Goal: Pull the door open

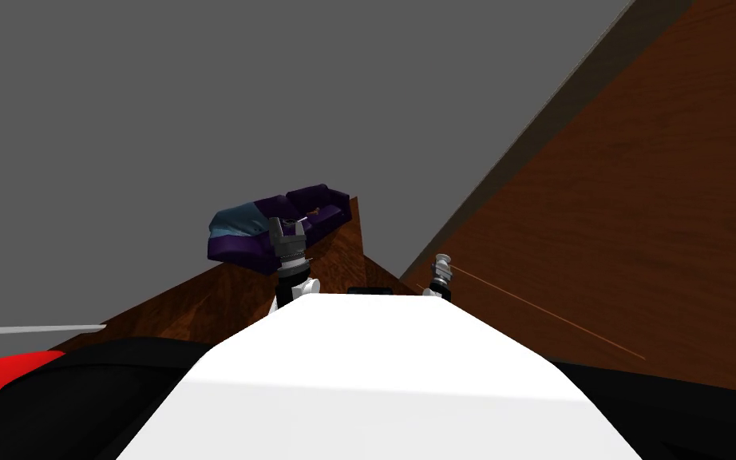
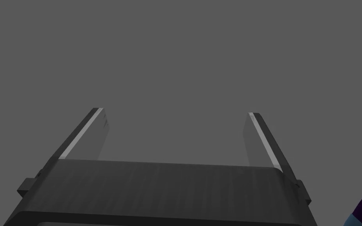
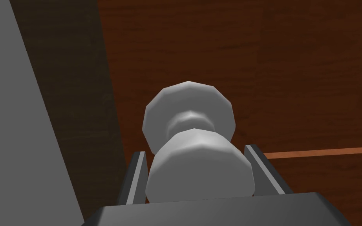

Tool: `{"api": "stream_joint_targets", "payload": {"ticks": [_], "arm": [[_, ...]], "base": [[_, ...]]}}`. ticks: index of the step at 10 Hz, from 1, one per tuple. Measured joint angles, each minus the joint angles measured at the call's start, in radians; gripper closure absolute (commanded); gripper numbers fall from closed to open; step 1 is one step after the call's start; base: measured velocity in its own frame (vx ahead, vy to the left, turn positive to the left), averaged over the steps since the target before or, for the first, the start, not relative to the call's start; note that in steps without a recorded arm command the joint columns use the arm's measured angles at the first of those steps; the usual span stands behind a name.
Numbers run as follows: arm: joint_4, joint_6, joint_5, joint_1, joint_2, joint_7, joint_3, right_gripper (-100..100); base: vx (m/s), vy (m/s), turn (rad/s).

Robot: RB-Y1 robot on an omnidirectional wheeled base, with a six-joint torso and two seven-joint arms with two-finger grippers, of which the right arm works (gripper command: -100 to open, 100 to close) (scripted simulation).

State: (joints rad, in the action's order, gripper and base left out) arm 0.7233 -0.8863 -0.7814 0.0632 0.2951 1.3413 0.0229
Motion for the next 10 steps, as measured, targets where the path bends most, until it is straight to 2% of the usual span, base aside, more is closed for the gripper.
{"api": "stream_joint_targets", "payload": {"ticks": [4,10], "arm": [[0.019,0.010,0.011,0.000,0.007,0.008,-0.019,100],[0.047,0.035,0.052,0.008,0.024,0.055,-0.094,100]], "base": [[-0.173,0.007,0.049],[-0.230,0.008,0.063]]}}
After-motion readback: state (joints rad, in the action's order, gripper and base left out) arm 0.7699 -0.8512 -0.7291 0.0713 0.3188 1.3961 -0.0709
